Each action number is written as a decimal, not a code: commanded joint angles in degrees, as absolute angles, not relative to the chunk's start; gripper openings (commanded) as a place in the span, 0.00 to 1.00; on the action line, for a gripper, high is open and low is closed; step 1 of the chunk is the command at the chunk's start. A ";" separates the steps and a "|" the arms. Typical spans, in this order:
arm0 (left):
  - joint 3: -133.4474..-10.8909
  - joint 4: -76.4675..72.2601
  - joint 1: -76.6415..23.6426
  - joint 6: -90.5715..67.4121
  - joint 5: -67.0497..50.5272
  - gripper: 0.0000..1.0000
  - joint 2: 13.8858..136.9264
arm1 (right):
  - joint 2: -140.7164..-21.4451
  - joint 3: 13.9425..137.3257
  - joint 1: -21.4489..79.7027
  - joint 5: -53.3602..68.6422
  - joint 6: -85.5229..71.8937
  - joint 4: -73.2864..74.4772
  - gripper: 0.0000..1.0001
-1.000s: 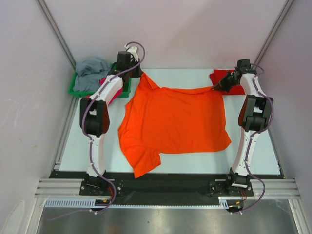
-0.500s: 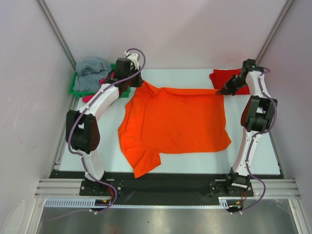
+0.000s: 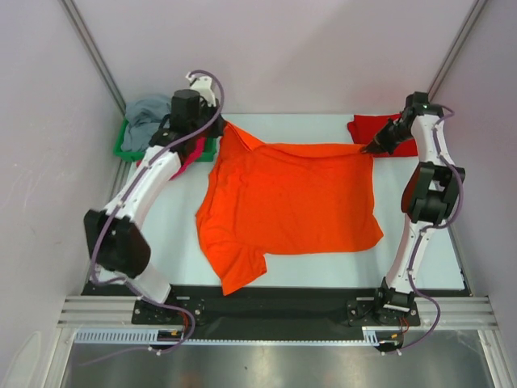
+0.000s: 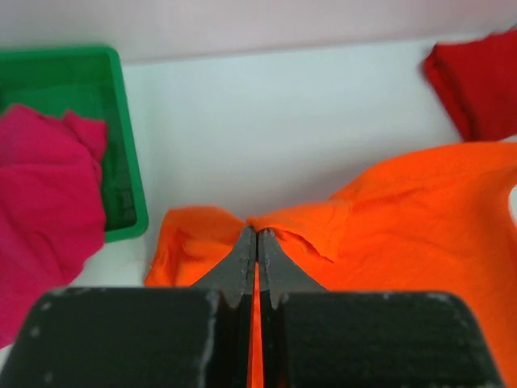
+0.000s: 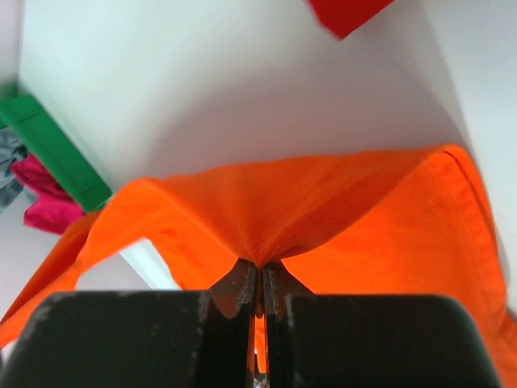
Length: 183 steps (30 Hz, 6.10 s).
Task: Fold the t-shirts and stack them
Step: Flatten the tshirt out
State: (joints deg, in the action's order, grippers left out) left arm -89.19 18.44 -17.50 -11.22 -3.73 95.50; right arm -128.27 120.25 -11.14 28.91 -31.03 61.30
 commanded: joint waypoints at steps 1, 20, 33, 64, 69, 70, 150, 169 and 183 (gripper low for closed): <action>-89.30 16.00 -17.49 -13.01 -1.68 0.00 83.08 | -116.21 121.38 -10.29 28.13 -29.97 65.99 0.00; -83.49 18.63 -17.40 -10.82 3.60 0.00 34.21 | -63.56 110.21 -4.57 21.36 -31.29 70.49 0.00; -85.53 16.27 -17.40 -9.58 2.82 0.00 39.45 | -67.93 114.44 -4.57 20.84 -36.65 76.90 0.00; -105.02 4.91 -13.80 -6.85 -9.22 0.00 105.23 | -107.76 100.43 -4.67 11.33 -33.93 42.34 0.00; -104.42 7.73 -13.71 -6.07 -8.79 0.00 93.01 | -96.70 104.59 -2.46 11.60 -32.34 52.46 0.00; -103.02 8.00 -13.71 -6.24 -8.70 0.00 90.64 | -94.42 104.24 -2.46 11.95 -32.26 53.34 0.00; -99.95 12.66 -10.46 -15.82 -14.06 0.00 111.37 | -127.08 116.45 -7.47 19.16 -29.97 53.78 0.00; -85.08 13.01 -11.34 -18.46 -15.21 0.00 97.13 | -123.93 117.69 -9.14 20.91 -30.05 59.07 0.00; -84.73 12.31 -9.23 -18.72 -9.15 0.00 76.30 | -101.97 111.89 -5.36 20.92 -31.03 53.20 0.00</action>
State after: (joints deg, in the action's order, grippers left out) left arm -84.84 15.46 -10.09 -18.02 -11.46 81.97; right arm -109.89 112.71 -5.82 20.10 -30.44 57.98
